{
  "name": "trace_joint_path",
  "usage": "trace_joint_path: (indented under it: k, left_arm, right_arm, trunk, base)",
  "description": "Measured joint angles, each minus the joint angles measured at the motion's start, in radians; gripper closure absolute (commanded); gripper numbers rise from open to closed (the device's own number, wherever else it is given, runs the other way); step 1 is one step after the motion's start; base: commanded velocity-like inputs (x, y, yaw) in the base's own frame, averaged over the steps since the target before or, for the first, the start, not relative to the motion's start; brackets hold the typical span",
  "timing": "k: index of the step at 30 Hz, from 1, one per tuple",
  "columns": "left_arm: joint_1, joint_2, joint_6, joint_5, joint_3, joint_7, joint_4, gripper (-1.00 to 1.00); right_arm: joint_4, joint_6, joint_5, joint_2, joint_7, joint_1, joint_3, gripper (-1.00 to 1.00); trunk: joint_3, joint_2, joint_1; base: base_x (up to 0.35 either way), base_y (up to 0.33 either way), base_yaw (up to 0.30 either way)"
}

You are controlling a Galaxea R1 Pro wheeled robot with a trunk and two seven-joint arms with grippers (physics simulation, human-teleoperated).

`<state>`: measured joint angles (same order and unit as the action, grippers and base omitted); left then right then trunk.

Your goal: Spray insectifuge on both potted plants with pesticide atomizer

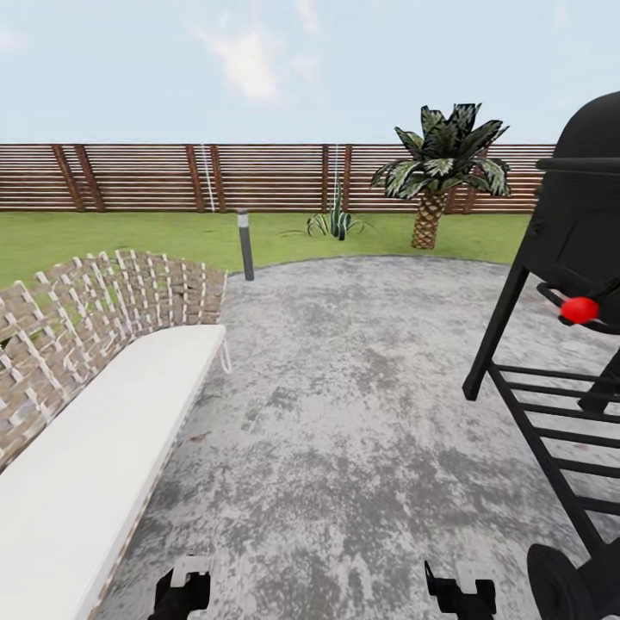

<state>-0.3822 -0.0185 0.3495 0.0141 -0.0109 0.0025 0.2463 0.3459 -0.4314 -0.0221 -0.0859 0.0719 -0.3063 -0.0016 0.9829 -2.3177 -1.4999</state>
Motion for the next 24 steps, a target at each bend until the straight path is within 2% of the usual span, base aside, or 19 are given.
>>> trace_joint_path:
  k: [24]
  left_arm:
    - [0.000, 0.000, 0.000, 0.000, 0.000, 0.000, 0.000, 1.00]
  right_arm:
    - [0.000, 0.000, -0.001, 0.000, -0.003, 0.000, 0.001, -1.00]
  trunk:
    - [0.000, 0.000, 0.000]
  base:
    - [0.339, 0.000, 0.000]
